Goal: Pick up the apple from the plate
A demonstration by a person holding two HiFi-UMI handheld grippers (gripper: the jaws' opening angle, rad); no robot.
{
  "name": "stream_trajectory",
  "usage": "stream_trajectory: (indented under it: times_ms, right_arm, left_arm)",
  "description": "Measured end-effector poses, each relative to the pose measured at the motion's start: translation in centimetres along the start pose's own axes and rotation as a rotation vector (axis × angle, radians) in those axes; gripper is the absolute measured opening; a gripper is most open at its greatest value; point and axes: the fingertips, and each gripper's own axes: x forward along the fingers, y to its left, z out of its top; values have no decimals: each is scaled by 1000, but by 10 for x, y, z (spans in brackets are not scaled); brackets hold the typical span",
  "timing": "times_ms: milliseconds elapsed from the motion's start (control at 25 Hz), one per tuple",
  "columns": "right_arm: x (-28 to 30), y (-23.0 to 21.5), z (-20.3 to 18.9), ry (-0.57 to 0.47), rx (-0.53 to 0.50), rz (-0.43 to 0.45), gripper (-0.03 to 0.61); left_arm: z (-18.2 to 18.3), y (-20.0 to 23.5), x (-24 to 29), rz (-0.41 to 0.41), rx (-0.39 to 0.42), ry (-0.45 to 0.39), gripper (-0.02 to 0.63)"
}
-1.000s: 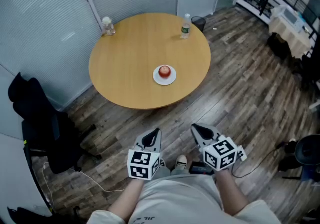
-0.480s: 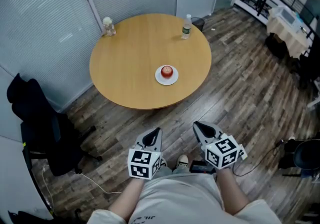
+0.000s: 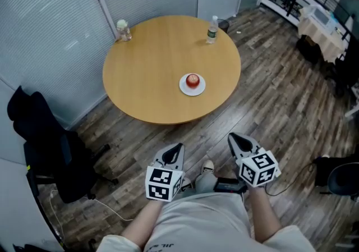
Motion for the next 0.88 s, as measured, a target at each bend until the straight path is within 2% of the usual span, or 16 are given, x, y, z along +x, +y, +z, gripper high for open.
stream_trajectory:
  times_ms: [480, 640, 880]
  right_arm:
    - [43, -16, 2, 20, 21, 42, 31]
    - [64, -26, 16, 16, 12, 65, 31]
    - [89, -47, 37, 9, -15, 98, 31]
  left_arm:
    - [15, 28, 30, 36, 3, 8, 3]
    - [26, 41, 45, 64, 24, 13, 3]
    - [51, 60, 66, 111, 19, -29, 3]
